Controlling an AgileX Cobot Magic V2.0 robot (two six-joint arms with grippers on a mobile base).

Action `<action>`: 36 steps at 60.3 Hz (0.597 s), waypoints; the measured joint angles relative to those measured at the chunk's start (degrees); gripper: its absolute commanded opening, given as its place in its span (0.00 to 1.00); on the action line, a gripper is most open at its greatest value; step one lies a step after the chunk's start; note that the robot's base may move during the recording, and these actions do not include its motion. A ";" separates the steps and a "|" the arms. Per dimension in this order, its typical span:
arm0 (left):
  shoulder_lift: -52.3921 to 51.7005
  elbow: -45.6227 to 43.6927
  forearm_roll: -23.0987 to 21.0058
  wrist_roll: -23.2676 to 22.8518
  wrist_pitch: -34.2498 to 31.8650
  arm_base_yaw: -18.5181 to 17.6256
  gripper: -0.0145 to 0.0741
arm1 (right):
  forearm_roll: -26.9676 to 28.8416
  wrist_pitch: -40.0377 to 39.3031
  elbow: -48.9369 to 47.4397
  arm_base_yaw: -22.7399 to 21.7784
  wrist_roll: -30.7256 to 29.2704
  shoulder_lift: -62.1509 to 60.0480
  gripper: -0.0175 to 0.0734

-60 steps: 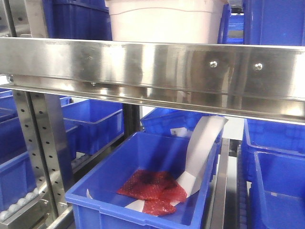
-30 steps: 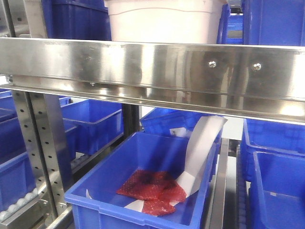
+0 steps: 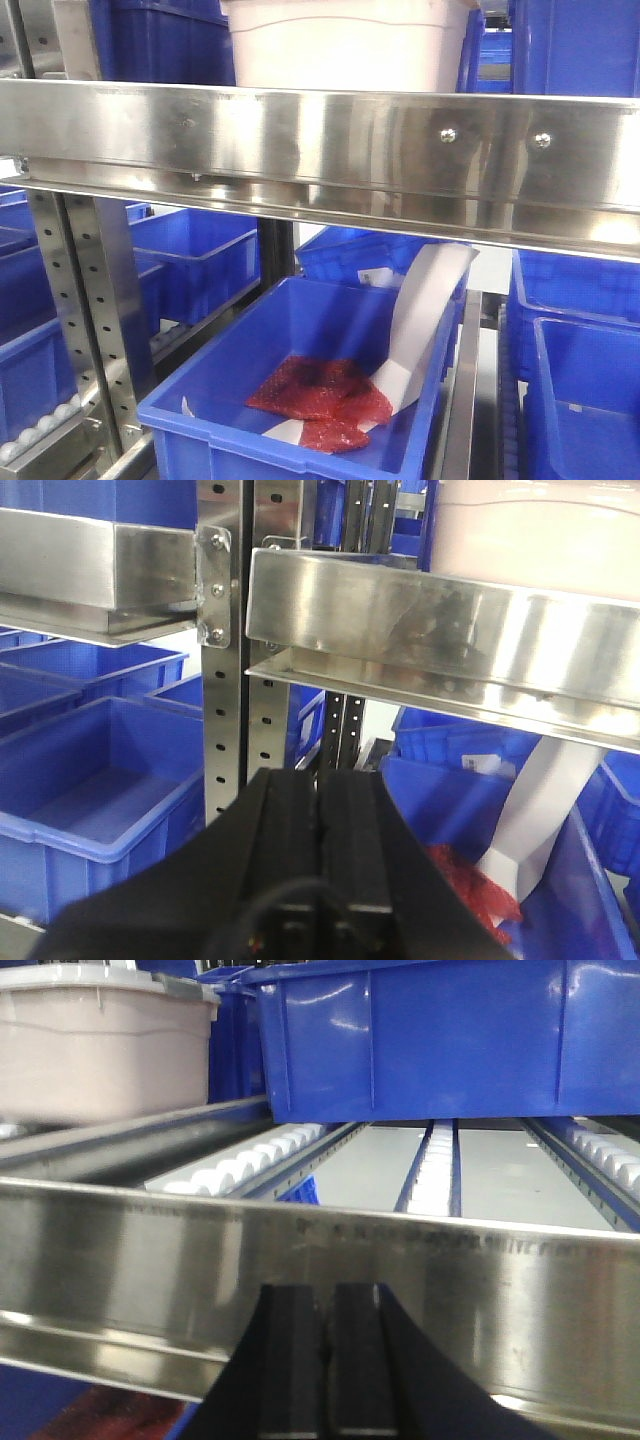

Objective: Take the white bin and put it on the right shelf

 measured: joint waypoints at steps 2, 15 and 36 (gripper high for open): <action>0.00 0.00 0.00 0.00 0.09 0.00 0.03 | -0.23 0.25 0.00 0.00 -0.12 0.00 0.23; 0.00 0.00 0.00 0.00 0.09 0.00 0.03 | -0.63 0.58 0.00 0.00 -0.39 0.00 0.23; 0.00 0.00 0.00 0.00 0.09 0.00 0.03 | -0.65 0.69 0.00 0.00 -0.50 0.00 0.23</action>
